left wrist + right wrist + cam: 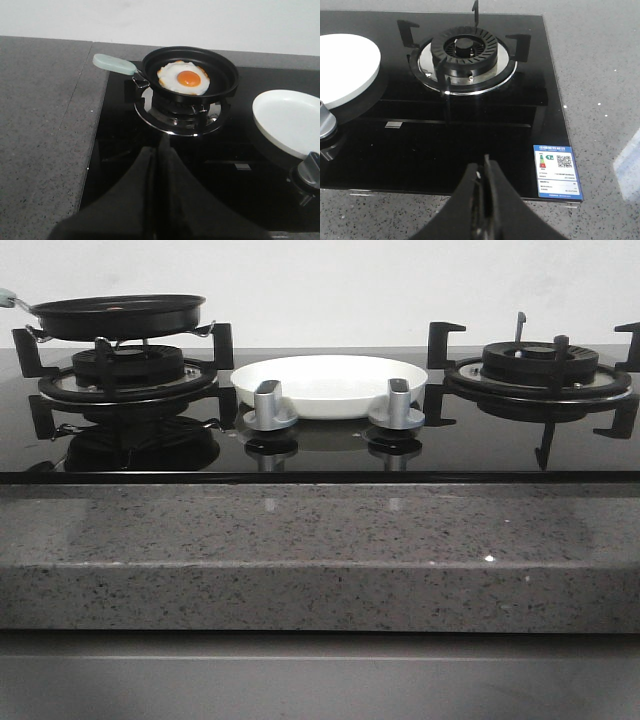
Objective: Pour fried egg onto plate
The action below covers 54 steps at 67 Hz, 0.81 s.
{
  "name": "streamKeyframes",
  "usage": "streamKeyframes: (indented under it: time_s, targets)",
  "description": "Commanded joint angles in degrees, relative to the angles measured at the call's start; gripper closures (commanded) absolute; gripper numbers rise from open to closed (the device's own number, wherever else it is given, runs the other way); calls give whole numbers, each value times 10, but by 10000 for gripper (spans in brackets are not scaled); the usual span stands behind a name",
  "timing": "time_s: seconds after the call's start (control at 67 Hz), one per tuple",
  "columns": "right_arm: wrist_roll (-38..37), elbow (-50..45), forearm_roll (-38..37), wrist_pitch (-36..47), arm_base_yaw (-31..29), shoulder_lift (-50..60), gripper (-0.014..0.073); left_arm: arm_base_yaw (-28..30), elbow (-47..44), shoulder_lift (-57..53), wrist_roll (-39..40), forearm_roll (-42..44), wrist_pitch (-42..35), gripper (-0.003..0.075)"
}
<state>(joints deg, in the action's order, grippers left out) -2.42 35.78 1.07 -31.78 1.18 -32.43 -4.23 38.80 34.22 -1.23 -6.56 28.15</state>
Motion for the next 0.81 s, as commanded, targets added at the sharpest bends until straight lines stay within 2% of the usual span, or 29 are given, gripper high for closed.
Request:
streamKeyframes:
  time_s: [0.0, 0.06, 0.149, 0.284, 0.343, 0.433, 0.642, 0.792]
  targets:
    - [3, 18, -5, 36, -3, -5, 653, 0, 17, 15, 5, -2, -42, 740]
    - [3, 18, -5, 38, -3, -5, 637, 0, 17, 21, 5, -2, -45, 729]
    - [3, 18, -5, 44, -3, -5, 554, 0, 17, 26, 5, -2, -48, 626]
    - [3, 18, -5, 50, -3, -5, 277, 0, 17, 27, 5, -2, -62, 353]
    - [3, 18, -5, 50, -3, -5, 156, 0, 17, 27, 5, -2, -72, 279]
    - [3, 17, -5, 51, -3, -5, 90, 0, 17, 27, 5, -2, -76, 260]
    - [5, 27, 39, 61, 3, -11, 95, 0, 17, 27, 5, -2, -76, 260]
    - [52, 83, 86, 29, 43, -59, 95, 0, 17, 27, 5, -2, -76, 260]
